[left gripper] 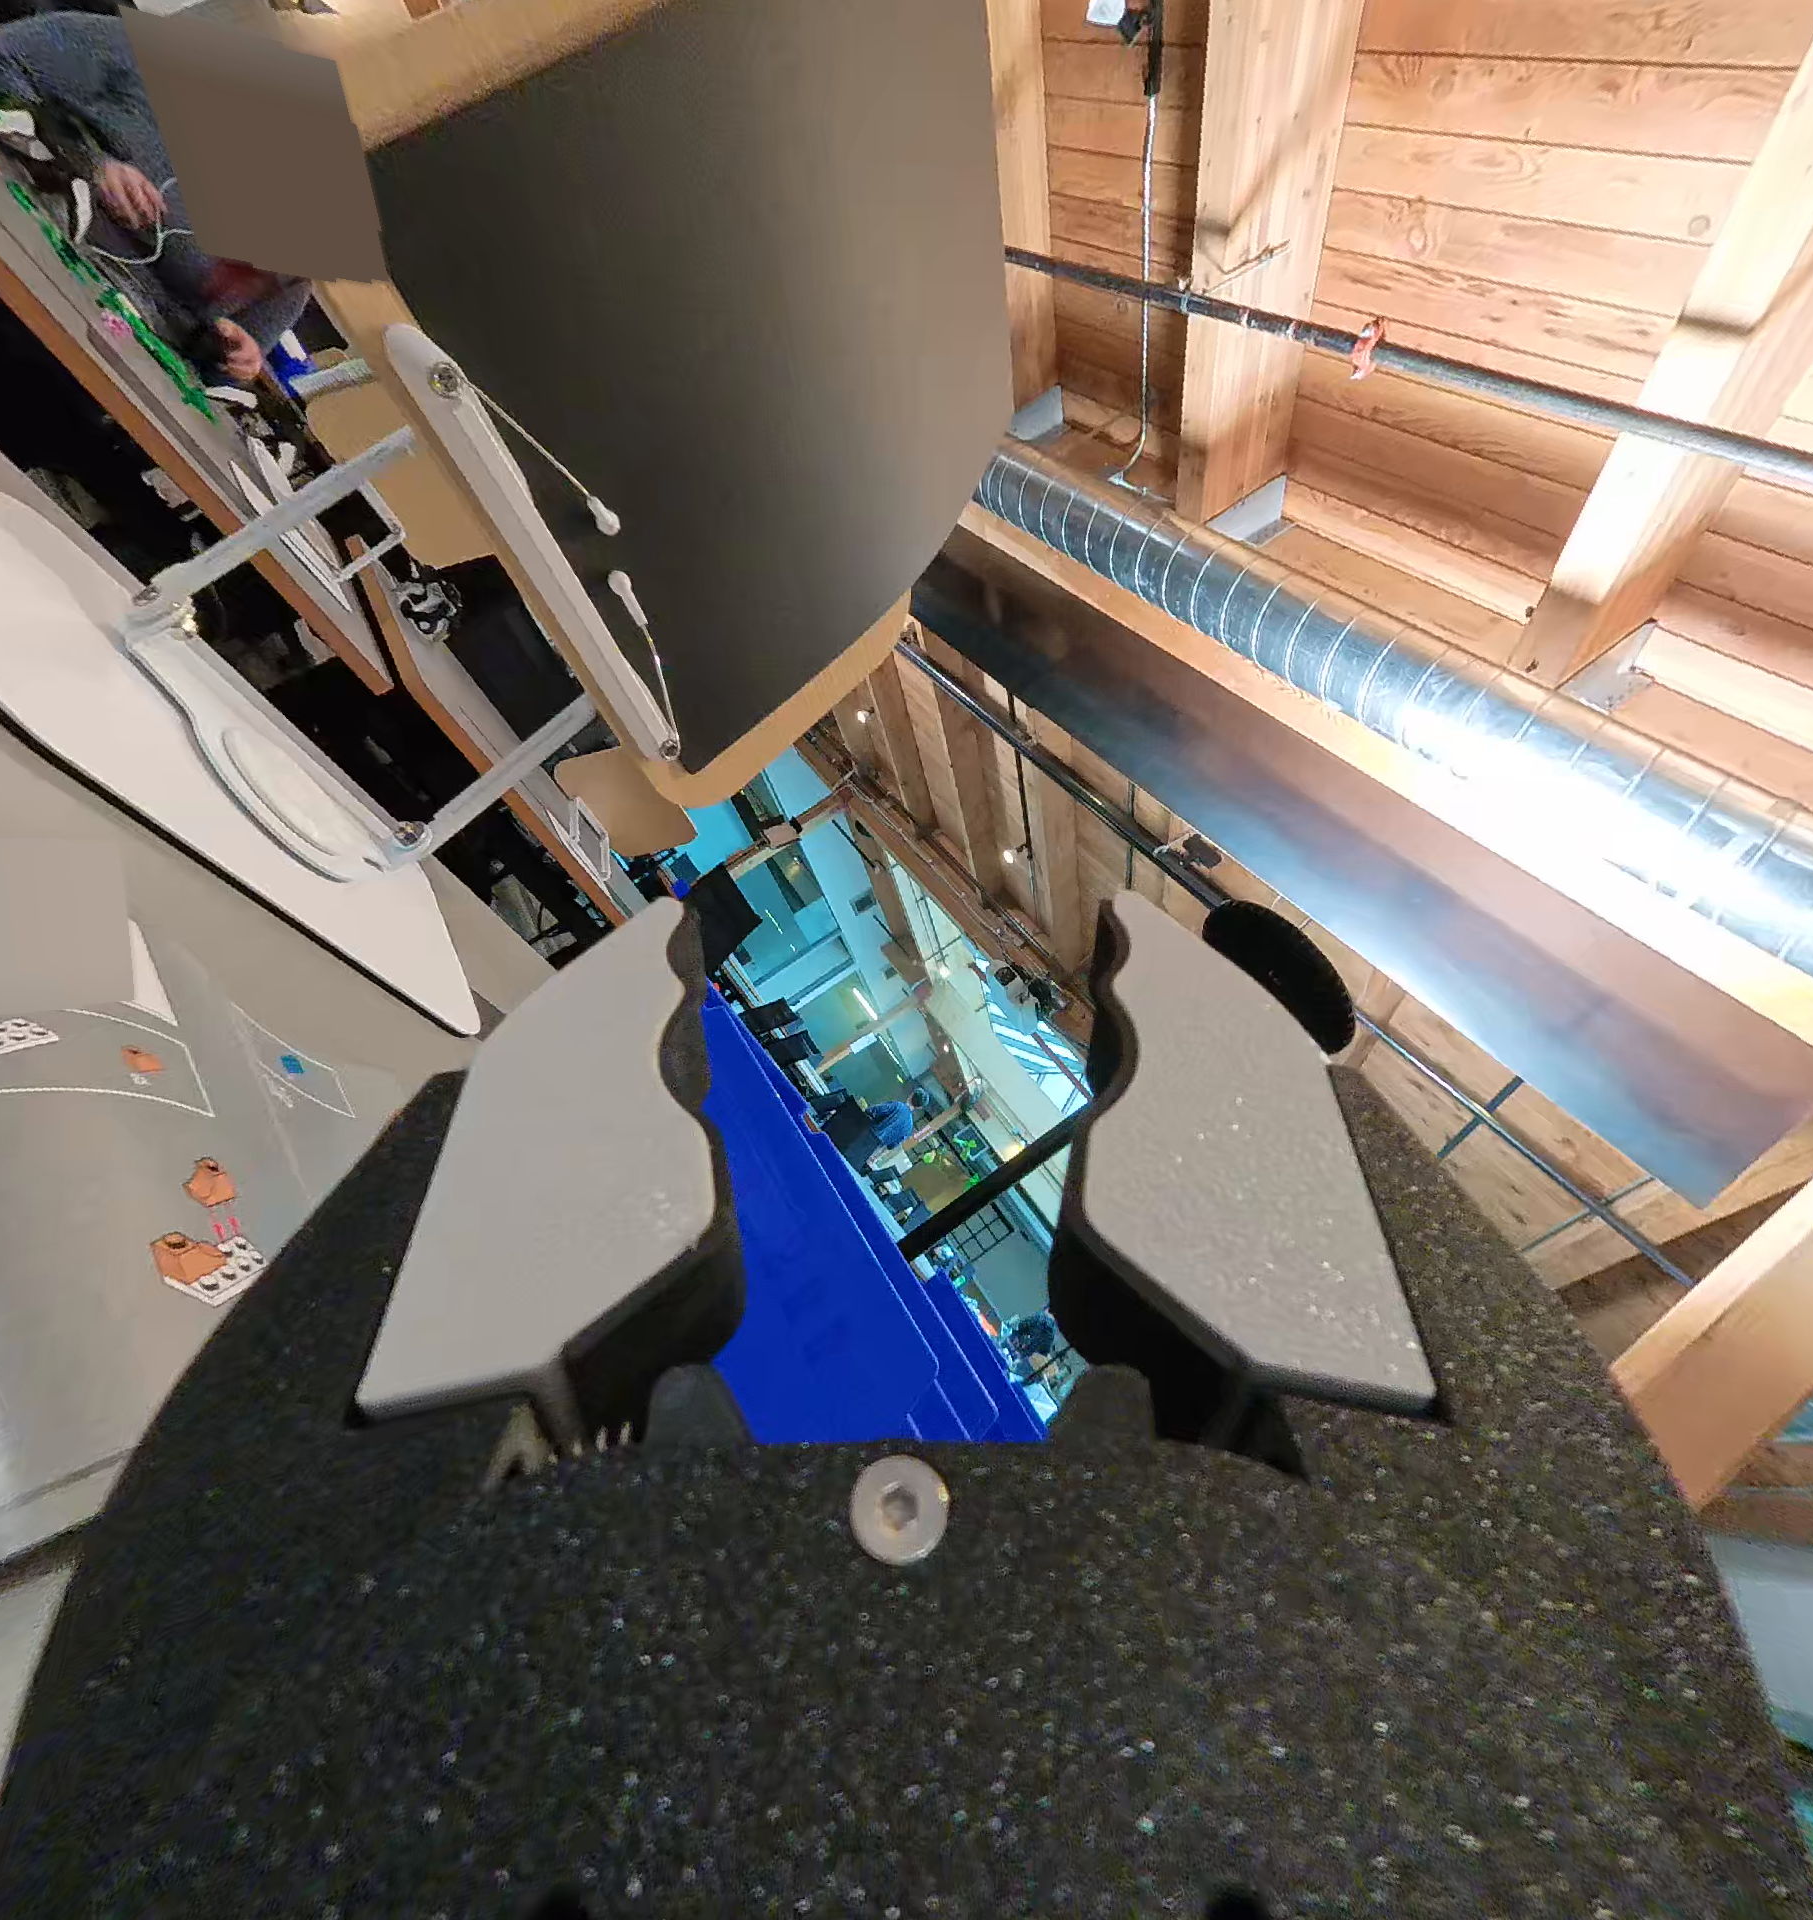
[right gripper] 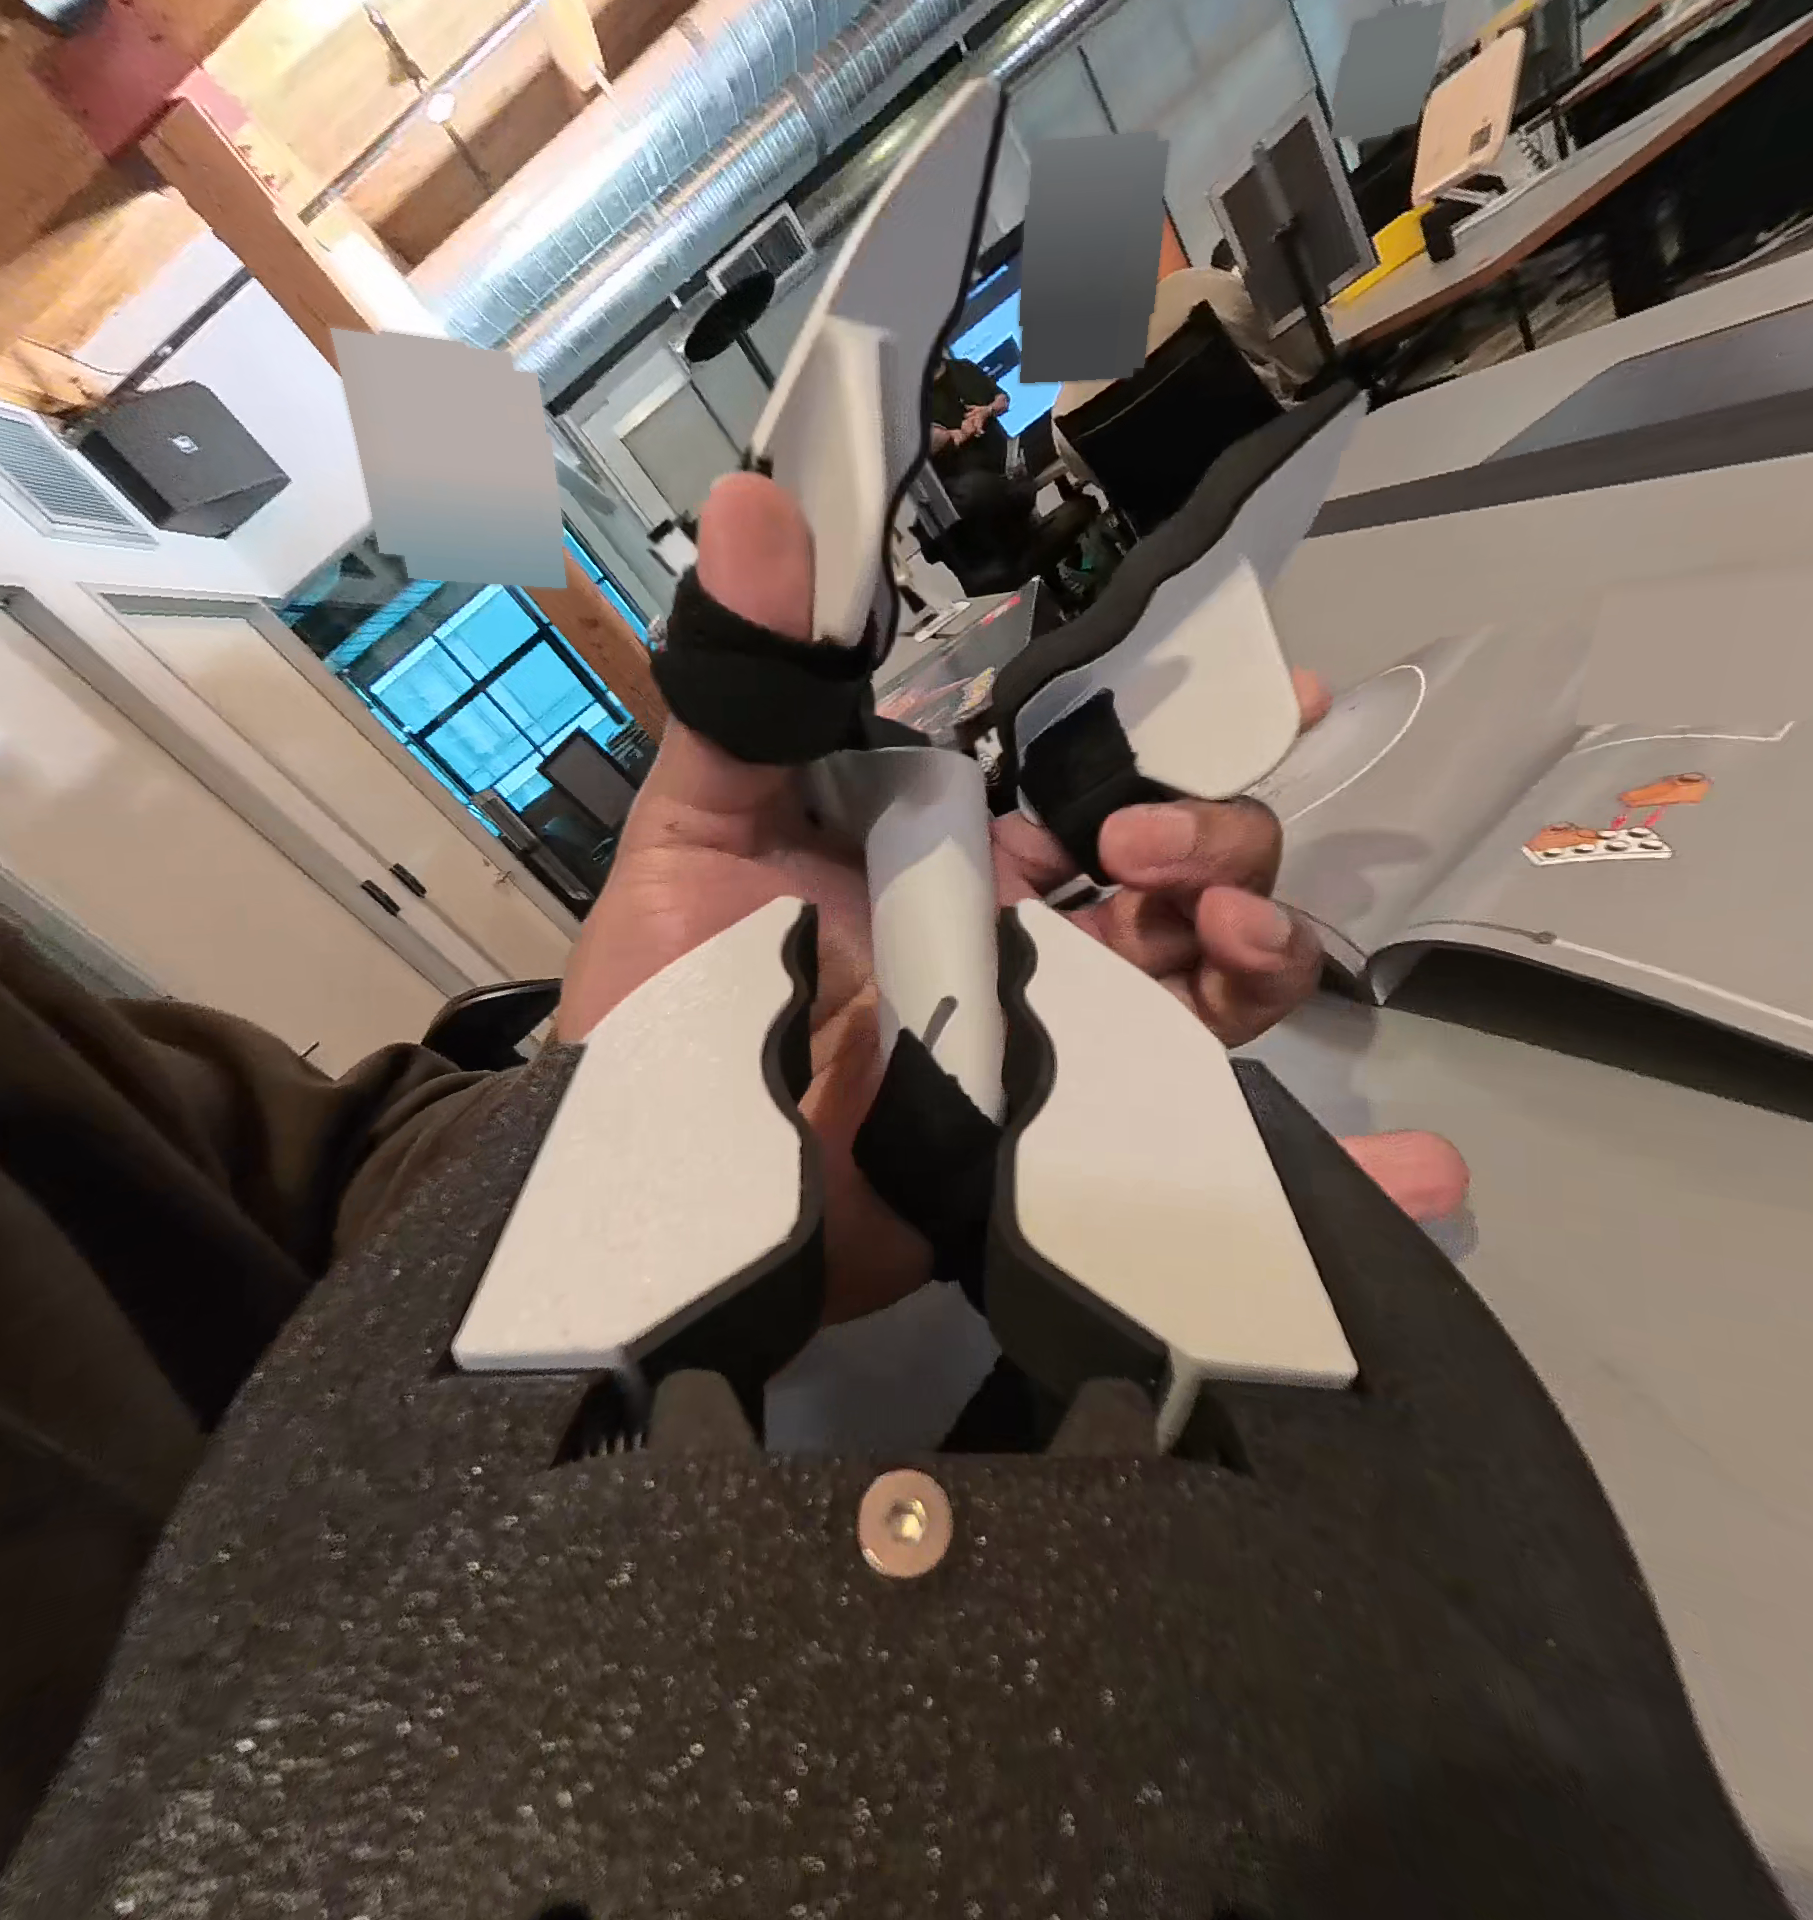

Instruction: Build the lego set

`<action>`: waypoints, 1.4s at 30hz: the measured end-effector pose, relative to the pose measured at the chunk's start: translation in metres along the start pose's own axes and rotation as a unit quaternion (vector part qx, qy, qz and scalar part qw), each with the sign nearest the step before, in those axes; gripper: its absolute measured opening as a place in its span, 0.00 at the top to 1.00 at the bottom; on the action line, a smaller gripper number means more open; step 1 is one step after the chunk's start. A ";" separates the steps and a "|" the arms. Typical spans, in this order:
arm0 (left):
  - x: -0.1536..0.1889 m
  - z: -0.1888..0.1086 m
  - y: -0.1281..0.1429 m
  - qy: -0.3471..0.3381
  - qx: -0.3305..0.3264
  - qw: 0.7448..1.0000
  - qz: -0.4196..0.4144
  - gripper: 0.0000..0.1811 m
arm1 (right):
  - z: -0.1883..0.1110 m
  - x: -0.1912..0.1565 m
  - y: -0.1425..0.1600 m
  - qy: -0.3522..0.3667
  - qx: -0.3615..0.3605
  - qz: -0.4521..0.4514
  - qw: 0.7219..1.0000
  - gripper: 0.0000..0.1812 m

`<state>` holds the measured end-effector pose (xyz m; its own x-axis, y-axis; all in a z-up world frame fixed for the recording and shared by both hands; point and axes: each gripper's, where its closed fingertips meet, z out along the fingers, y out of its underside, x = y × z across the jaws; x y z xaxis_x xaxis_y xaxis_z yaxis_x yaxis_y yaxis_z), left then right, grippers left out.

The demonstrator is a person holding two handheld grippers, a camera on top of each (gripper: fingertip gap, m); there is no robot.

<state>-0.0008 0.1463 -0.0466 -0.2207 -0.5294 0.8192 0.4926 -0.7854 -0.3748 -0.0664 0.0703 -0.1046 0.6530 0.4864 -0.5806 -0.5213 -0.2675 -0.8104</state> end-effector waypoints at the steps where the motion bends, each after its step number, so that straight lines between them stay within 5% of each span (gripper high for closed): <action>1: -0.001 -0.001 -0.002 -0.005 0.004 1.000 0.000 0.62 | 0.001 -0.002 0.000 -0.006 0.002 0.007 1.000 0.80; 7: 0.005 -0.002 -0.005 0.029 0.010 0.999 -0.011 0.70 | 0.000 -0.007 -0.002 -0.034 0.012 0.015 0.999 0.75; 13: 0.030 -0.010 -0.022 0.114 0.037 0.958 0.261 0.86 | -0.006 -0.001 -0.007 -0.004 0.014 -0.076 0.997 0.82; 22: 0.021 -0.011 0.051 0.121 -0.141 0.891 0.415 1.00 | -0.051 0.061 -0.053 0.180 0.061 -0.159 0.969 0.99; 30: -0.013 -0.012 0.071 0.053 -0.238 0.888 0.390 1.00 | -0.067 0.089 -0.054 0.280 0.005 -0.206 0.938 1.00; 38: -0.025 -0.020 0.105 0.009 -0.313 0.846 0.431 1.00 | -0.079 0.107 -0.051 0.326 -0.019 -0.200 0.924 1.00; 42: -0.031 -0.020 0.109 -0.012 -0.330 0.850 0.410 1.00 | -0.086 0.118 -0.047 0.349 -0.040 -0.190 0.917 1.00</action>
